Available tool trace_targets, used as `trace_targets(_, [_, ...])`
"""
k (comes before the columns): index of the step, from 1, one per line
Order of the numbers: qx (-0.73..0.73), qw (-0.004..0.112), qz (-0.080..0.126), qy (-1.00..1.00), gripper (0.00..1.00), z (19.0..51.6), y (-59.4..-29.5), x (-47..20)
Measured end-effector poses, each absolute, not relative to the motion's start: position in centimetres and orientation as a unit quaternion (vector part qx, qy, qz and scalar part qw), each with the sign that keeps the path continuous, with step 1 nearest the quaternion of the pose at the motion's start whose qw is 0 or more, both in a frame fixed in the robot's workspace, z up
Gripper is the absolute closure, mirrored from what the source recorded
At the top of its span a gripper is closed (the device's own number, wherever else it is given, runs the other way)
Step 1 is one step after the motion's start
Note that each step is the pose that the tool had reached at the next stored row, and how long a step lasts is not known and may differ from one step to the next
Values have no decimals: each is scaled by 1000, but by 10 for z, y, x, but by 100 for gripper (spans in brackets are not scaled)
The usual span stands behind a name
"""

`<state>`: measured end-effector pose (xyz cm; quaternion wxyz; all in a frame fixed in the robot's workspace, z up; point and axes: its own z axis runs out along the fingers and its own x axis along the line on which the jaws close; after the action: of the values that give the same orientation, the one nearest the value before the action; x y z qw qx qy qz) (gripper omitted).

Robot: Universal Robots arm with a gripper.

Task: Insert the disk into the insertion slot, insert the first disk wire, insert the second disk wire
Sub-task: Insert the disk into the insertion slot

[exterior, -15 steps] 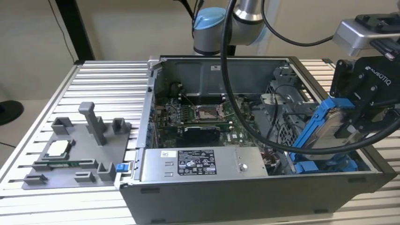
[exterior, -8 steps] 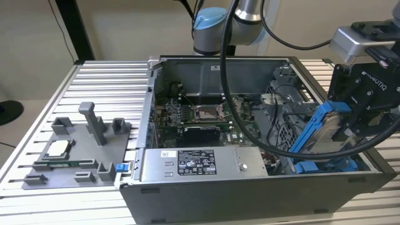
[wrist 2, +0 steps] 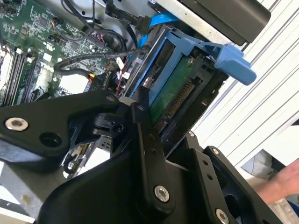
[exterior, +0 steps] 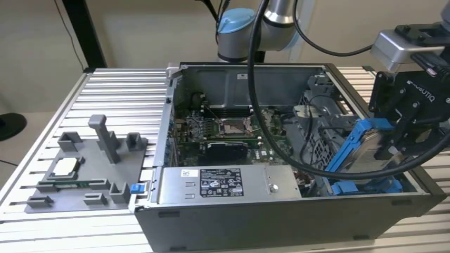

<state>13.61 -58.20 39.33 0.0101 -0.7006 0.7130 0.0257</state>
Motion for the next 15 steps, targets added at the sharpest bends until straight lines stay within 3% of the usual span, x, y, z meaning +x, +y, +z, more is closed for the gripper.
trace_targets(15, [-700,10,26,714,0,401,-576,130])
